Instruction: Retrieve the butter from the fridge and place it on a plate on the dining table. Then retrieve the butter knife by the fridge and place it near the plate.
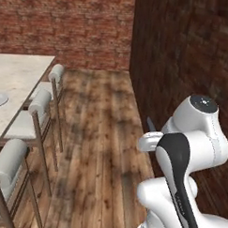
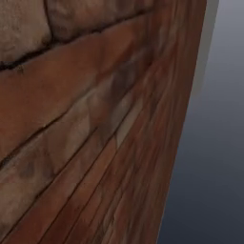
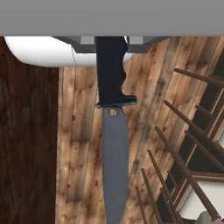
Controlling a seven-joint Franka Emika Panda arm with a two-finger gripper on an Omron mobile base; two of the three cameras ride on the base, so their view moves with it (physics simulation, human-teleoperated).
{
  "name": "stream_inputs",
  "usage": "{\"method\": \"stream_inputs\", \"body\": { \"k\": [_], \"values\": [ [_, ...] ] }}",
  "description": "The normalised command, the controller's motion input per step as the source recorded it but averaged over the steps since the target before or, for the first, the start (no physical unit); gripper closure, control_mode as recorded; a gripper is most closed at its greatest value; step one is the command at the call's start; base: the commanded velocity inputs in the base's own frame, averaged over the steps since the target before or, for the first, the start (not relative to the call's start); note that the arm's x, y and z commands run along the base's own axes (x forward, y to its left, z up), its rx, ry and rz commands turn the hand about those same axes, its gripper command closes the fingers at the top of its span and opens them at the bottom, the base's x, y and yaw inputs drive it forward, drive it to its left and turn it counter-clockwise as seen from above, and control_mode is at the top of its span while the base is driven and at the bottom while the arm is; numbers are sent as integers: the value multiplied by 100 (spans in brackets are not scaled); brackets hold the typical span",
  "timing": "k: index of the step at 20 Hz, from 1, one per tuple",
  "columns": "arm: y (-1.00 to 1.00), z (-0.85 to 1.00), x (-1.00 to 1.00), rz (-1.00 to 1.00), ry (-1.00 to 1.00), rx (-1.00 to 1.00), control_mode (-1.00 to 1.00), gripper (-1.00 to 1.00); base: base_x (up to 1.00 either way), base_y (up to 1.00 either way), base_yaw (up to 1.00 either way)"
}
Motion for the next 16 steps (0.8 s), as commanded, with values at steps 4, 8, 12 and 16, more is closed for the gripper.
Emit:
{"method": "stream_inputs", "body": {
  "k": [4,8,12,16],
  "values": [
    [0,0,0,0,0,0,100,100,99,-2,31],
    [0,0,0,0,0,0,100,100,99,-32,35],
    [0,0,0,0,0,0,100,100,97,-29,40],
    [0,0,0,0,0,0,100,100,79,-41,45]
  ]
}}
